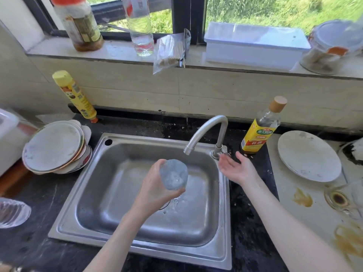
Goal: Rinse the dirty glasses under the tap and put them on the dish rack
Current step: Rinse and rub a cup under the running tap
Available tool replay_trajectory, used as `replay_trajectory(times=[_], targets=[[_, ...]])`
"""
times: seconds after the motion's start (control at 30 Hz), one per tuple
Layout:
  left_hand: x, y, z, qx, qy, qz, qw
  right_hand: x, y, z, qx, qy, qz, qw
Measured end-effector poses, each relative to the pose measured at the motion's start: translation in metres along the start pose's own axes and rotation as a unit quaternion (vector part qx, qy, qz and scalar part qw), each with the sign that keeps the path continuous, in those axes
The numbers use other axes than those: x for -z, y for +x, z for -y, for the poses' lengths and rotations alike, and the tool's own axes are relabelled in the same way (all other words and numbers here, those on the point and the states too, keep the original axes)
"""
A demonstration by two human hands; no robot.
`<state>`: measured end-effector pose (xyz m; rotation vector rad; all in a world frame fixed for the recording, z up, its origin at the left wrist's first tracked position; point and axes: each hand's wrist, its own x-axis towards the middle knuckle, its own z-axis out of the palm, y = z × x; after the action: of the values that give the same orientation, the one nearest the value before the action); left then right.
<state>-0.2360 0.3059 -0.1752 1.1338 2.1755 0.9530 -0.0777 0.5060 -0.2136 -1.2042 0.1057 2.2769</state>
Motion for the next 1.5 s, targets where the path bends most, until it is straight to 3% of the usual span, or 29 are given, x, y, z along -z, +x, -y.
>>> replay_trajectory(times=[0.13, 0.23, 0.57, 0.73, 0.93, 1.03, 1.27, 1.5], targets=[[-0.005, -0.001, -0.007, 0.017, -0.035, 0.003, 0.999, 0.027, -0.022, -0.051, -0.076, -0.207, -0.039, 0.975], [-0.013, -0.001, -0.011, 0.060, -0.077, -0.004, 0.995, 0.045, -0.033, -0.093, -0.175, -0.249, -0.045, 0.952], [-0.040, -0.009, -0.007, 0.035, -0.145, -0.025, 0.988, 0.023, -0.040, -0.103, -0.208, -0.026, 0.043, 0.977], [-0.039, -0.008, -0.001, 0.040, -0.158, 0.043, 0.986, 0.023, -0.041, -0.093, -0.090, -0.099, 0.037, 0.990], [-0.033, -0.011, 0.002, 0.117, -0.182, 0.138, 0.967, 0.024, -0.049, -0.074, 0.053, -0.268, 0.045, 0.961], [-0.029, -0.011, -0.004, 0.130, -0.187, 0.168, 0.959, 0.021, -0.055, -0.070, 0.122, -0.355, 0.048, 0.926], [-0.018, -0.005, -0.015, 0.044, -0.002, 0.187, 0.981, 0.007, -0.068, -0.072, 0.283, -0.532, -0.010, 0.798], [-0.009, 0.002, -0.011, -0.047, 0.072, 0.163, 0.983, -0.002, -0.088, -0.091, 0.350, -0.574, -0.016, 0.740]])
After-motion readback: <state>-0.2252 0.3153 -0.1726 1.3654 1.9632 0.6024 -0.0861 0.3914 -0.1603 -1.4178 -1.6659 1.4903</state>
